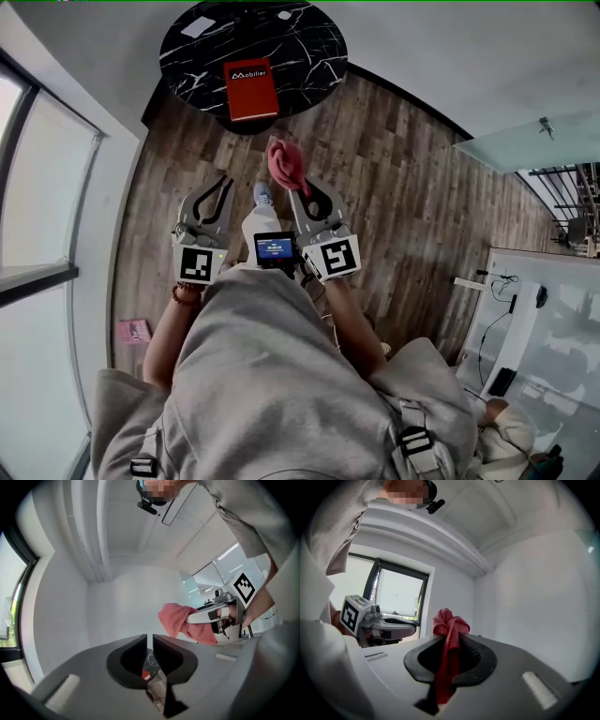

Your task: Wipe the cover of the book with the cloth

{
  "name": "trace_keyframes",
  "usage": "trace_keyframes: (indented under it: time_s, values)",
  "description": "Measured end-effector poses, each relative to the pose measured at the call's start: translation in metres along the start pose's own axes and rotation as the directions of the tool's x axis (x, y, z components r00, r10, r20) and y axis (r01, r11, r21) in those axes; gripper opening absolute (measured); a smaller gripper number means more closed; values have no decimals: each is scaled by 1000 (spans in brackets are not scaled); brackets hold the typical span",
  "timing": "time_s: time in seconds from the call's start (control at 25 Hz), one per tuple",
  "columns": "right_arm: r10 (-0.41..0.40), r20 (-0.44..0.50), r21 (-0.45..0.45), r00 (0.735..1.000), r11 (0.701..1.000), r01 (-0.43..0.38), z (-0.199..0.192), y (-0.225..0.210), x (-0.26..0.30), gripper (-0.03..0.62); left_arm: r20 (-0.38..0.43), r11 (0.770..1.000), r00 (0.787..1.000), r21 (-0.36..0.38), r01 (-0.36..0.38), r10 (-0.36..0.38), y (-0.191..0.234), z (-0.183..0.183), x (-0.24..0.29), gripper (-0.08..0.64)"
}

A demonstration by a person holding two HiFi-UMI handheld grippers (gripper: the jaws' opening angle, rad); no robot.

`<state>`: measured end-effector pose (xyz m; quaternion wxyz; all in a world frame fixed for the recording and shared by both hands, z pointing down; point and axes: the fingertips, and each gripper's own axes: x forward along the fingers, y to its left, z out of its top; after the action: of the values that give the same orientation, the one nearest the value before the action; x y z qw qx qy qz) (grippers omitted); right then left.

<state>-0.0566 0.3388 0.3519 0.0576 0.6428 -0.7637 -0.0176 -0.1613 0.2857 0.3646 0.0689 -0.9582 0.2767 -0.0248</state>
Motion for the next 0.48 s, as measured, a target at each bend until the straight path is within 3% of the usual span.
trace_keyframes:
  time_s: [0.24, 0.48]
  values:
    - [-12, -4, -16, 1000, 1000, 12, 5, 57, -50, 51, -7, 1000, 1000, -1, 8, -8, -20, 1, -58, 31]
    - [-12, 8, -25, 1000, 1000, 12, 6, 85, -74, 49, -2, 1000, 1000, 4, 11, -11, -37, 0, -88, 26]
